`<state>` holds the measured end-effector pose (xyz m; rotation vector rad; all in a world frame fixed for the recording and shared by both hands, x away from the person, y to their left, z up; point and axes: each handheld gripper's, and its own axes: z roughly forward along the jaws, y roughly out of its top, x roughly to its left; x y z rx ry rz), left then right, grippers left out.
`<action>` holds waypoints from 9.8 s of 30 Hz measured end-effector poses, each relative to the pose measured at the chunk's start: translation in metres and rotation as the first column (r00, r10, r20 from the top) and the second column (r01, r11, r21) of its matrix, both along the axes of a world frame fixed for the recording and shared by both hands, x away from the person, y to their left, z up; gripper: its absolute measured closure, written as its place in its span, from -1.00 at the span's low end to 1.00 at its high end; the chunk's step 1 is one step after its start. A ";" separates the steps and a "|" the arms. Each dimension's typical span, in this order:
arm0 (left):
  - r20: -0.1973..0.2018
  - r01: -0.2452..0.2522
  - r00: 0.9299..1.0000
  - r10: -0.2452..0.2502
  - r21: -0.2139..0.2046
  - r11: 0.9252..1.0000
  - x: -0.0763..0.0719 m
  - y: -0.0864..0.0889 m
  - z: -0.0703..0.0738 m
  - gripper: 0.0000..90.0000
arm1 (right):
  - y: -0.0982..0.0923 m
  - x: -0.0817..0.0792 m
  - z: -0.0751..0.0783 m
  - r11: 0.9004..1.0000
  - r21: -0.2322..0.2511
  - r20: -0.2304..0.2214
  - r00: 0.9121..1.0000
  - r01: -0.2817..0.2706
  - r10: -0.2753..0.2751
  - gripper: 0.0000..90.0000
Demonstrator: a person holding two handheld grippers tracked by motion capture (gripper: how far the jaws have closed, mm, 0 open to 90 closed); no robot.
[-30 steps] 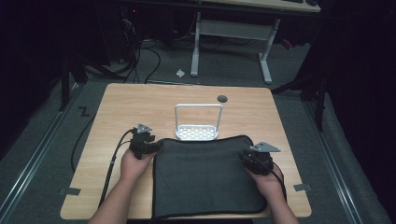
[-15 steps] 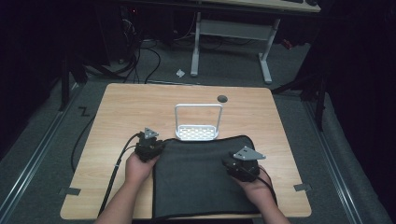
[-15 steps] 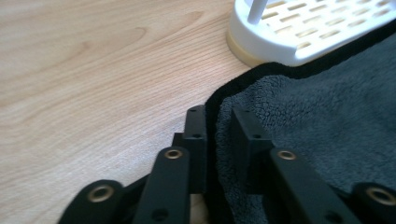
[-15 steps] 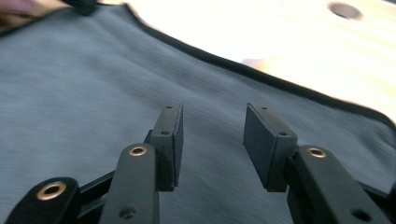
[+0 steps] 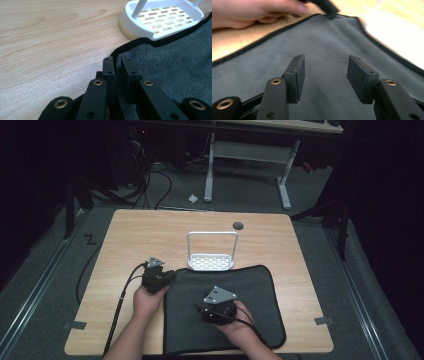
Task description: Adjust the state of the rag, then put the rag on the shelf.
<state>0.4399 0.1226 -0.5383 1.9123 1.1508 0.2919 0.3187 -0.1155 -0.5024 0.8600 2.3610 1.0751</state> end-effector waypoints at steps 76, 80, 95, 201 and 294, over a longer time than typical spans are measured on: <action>0.041 -0.189 0.976 0.212 -0.319 0.929 -0.054 0.109 0.043 0.86 | 0.140 -0.058 0.034 0.934 0.059 0.116 0.931 -0.353 0.345 0.82; 0.059 -0.174 0.978 0.199 -0.289 0.941 -0.051 0.074 0.048 0.86 | 0.110 -0.060 0.040 0.948 0.063 0.128 0.944 -0.312 0.303 0.82; 0.037 -0.112 0.992 0.122 -0.202 0.973 -0.033 -0.047 0.038 0.85 | -0.025 -0.063 0.013 0.992 0.085 0.068 0.993 -0.098 0.092 0.81; -0.025 0.204 0.979 -0.204 0.025 0.979 -0.120 -0.025 0.002 0.86 | -0.089 0.007 -0.031 0.991 -0.037 -0.040 0.991 0.125 -0.126 0.98; -0.050 0.054 0.997 -0.059 -0.087 0.995 -0.065 -0.014 0.000 0.76 | -0.066 0.028 -0.025 0.985 0.098 -0.107 0.985 0.142 -0.132 0.76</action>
